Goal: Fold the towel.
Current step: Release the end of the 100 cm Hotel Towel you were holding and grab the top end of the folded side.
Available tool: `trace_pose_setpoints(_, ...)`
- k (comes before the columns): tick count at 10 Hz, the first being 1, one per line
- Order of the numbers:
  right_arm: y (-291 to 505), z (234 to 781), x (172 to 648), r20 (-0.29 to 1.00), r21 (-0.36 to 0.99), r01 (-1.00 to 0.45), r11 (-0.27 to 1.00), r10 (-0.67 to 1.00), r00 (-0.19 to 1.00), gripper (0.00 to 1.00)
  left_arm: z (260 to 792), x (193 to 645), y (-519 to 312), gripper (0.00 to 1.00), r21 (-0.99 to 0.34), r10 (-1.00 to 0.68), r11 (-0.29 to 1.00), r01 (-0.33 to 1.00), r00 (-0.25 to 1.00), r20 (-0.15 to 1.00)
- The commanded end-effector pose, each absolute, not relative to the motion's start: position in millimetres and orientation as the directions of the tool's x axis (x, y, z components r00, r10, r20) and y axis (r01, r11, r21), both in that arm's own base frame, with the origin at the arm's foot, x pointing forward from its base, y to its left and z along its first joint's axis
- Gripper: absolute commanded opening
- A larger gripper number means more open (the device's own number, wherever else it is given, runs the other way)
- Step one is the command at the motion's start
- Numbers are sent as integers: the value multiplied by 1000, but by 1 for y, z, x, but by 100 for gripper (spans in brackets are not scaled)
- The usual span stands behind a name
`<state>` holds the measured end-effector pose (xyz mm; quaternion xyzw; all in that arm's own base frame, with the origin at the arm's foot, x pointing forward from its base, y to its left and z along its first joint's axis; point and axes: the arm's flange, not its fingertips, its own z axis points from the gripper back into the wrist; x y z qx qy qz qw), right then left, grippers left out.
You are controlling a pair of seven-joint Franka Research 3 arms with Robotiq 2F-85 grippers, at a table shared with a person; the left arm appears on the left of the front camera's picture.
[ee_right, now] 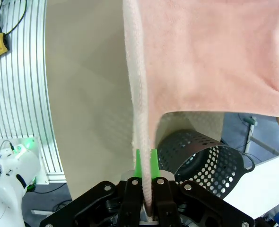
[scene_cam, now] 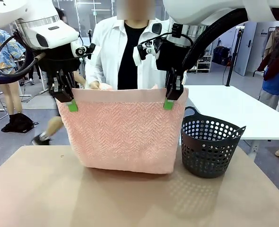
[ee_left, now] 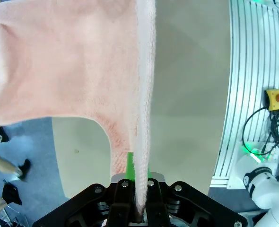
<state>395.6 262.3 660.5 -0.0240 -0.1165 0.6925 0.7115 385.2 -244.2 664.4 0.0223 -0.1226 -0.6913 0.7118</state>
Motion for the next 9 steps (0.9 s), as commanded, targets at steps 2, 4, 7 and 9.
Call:
trace_pose_setpoints(2,262,661,396,131,-198,-979,40,991,14,0,665,385,-243,0,202,-989,44,978,15,144)
trace_pose_setpoints(4,262,661,396,131,-198,-979,40,991,14,0,665,385,-243,0,202,-989,44,978,15,144)
trace_pose_setpoints(7,262,661,396,131,-198,-979,40,991,14,0,665,385,-243,0,202,-989,44,978,15,144)
trace_pose_setpoints(9,262,661,396,131,-198,-979,40,991,14,0,665,385,-243,0,202,-989,44,978,15,144)
